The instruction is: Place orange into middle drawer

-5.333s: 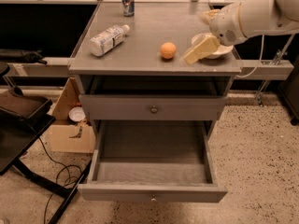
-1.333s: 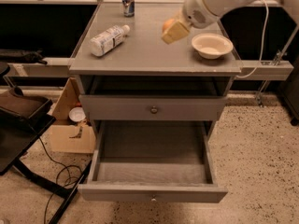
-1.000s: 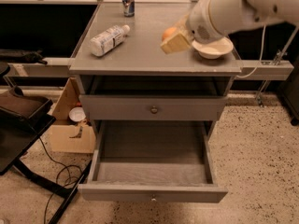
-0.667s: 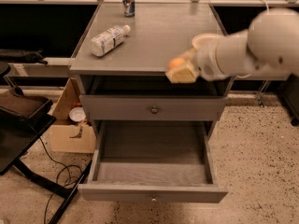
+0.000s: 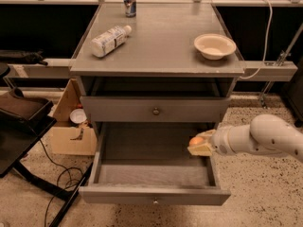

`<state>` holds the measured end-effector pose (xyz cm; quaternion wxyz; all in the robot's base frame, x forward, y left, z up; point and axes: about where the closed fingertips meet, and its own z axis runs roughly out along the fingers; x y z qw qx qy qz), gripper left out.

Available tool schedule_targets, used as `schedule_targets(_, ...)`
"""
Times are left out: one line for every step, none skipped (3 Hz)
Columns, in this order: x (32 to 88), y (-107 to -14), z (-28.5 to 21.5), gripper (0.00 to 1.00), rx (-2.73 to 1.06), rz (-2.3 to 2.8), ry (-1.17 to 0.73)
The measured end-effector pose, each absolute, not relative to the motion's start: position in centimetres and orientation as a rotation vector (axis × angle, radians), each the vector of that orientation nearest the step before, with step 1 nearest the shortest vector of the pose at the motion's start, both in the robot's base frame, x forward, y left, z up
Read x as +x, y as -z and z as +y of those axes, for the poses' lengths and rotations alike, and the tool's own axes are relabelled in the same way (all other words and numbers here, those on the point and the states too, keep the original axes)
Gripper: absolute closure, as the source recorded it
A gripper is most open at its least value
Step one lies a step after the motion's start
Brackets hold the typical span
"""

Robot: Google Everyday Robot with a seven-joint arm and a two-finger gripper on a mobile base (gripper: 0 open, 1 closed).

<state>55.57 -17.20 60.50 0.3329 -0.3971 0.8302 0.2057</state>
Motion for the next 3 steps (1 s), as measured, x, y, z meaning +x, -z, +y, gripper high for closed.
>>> schedule_targets(55.9, -53.9, -18.1, 1.00, -1.027, 2.189, -0.620)
schedule_targets(58.2, -47.2, -17.2, 1.00, -1.129, 2.217, -0.686)
schedule_targets(58.5, -47.1, -16.6, 1.00, -1.134, 2.213, -0.680)
